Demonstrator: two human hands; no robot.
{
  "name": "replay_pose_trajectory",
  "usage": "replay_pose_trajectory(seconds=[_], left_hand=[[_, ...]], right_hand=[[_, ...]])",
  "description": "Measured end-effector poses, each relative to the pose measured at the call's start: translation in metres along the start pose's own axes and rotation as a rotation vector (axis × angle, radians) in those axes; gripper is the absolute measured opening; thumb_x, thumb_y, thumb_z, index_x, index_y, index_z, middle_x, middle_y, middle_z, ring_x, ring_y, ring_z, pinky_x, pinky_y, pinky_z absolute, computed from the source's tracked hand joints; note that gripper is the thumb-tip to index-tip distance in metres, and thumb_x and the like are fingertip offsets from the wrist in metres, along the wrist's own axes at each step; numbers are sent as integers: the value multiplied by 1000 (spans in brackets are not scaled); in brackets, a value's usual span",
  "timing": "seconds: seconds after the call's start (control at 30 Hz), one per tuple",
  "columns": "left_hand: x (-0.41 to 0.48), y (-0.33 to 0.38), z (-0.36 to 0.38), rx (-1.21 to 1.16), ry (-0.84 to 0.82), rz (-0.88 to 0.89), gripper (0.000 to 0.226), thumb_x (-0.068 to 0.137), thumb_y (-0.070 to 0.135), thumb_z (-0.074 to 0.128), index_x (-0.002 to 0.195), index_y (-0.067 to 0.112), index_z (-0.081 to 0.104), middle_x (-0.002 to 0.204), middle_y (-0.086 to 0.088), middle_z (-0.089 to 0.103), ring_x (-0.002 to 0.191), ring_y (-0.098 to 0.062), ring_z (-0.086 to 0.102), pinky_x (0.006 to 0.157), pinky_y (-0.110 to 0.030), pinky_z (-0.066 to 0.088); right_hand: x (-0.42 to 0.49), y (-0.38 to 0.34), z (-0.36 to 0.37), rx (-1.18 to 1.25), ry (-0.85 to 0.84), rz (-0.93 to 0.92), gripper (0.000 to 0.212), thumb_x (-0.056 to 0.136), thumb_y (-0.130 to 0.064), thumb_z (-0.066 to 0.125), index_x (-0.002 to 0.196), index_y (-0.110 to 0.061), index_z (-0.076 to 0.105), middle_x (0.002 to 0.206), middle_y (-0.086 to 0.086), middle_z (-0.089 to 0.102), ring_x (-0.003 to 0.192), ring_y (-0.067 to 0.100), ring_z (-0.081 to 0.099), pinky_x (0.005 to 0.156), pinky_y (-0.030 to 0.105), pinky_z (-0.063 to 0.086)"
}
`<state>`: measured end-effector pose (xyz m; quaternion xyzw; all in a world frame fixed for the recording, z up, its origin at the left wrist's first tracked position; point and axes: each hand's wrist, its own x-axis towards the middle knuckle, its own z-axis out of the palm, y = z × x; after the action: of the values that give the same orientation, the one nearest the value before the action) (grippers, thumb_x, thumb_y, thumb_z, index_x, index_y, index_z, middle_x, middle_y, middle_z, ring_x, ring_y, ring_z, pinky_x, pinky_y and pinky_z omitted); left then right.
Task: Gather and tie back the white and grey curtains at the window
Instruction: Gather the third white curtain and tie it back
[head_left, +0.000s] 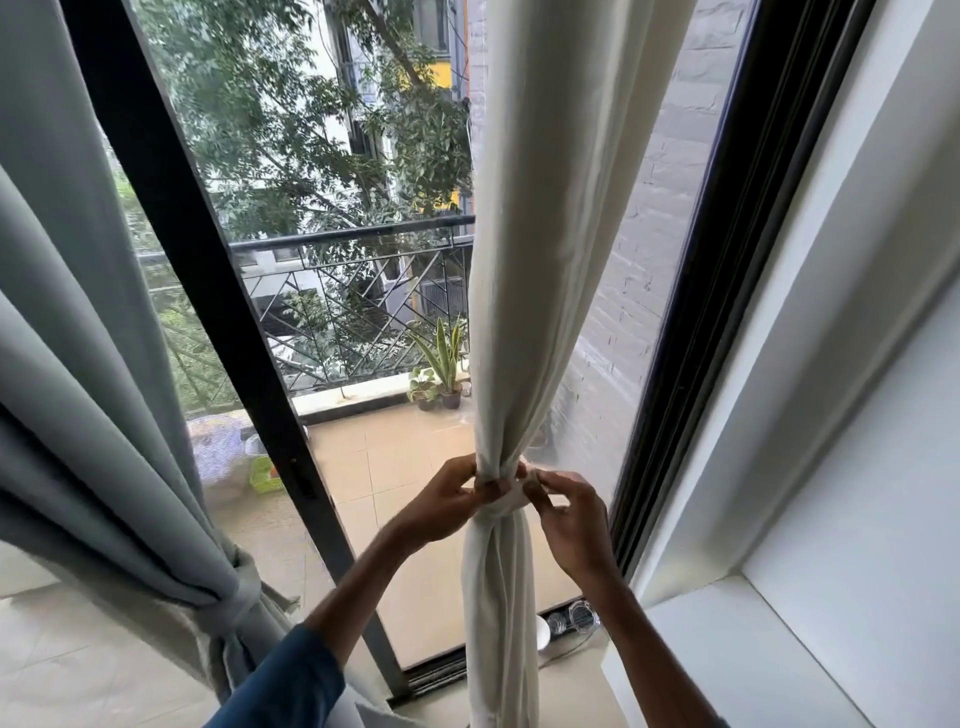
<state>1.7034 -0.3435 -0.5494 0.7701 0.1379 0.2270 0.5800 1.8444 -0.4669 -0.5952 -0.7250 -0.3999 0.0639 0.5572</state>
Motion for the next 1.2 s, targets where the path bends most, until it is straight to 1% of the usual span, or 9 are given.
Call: replay_pose_trajectory(seconds=[0.07,0.13,0.23,0.33,0.5,0.67,0.87,1.0,1.2], left_hand=[[3,1,1,-10,-2,-3,32,95,18,61,122,2,66,123,-12,69,117,-20,63,101,-38,51],[7,1,4,0,7,-12,32,95,23,60,118,3,68,116,-5,70,111,-14,63,98,-37,51],[12,-2,7,88,59,-29,30,95,35,59,109,10,70,107,3,70,103,-11,63,91,-44,53],[17,-5,7,195,133,-19,25,92,41,63,102,19,70,104,-5,70,98,-15,65,85,-48,56],[22,4,5,235,221,103,26,84,35,73,96,12,73,93,-1,74,85,-11,67,77,-40,58],[26,-1,5,222,184,69,15,92,26,72,98,14,76,95,0,77,90,-10,71,81,-38,60],[21,3,15,214,156,80,17,99,17,60,103,20,76,97,11,75,88,1,65,78,-23,53],[18,5,18,217,163,61,27,102,31,53,91,14,70,86,11,69,80,1,56,71,-28,49],[14,11,21,97,178,24,21,103,22,52,95,20,71,92,13,73,86,-2,62,76,-23,49]], right_hand=[[3,-3,-3,-99,50,-95,16,87,-17,77,102,-22,79,94,-18,65,89,15,67,71,36,56],[8,-10,-9,-99,61,-96,15,87,-13,76,98,-23,79,88,-22,66,83,11,69,71,30,53],[16,-19,-19,65,31,5,18,85,-11,76,93,-26,80,84,-25,74,81,-2,72,74,27,56],[22,-24,-26,210,-1,45,16,83,-9,79,93,-22,80,85,-15,78,82,4,74,76,29,58],[22,-18,-28,363,-104,87,13,87,-5,75,95,-15,79,86,1,79,80,18,75,69,35,59],[19,-21,-25,425,-180,91,22,86,7,71,93,-13,78,87,7,78,79,24,75,72,38,62],[19,-21,-20,396,-88,105,16,81,-4,81,94,-12,78,86,4,78,73,26,75,68,40,62],[20,-24,-21,436,-39,174,15,76,-6,85,88,-8,76,83,7,76,72,26,76,57,40,62],[21,-25,-18,577,-121,280,14,81,0,79,91,0,71,90,18,73,74,34,75,61,42,62]])
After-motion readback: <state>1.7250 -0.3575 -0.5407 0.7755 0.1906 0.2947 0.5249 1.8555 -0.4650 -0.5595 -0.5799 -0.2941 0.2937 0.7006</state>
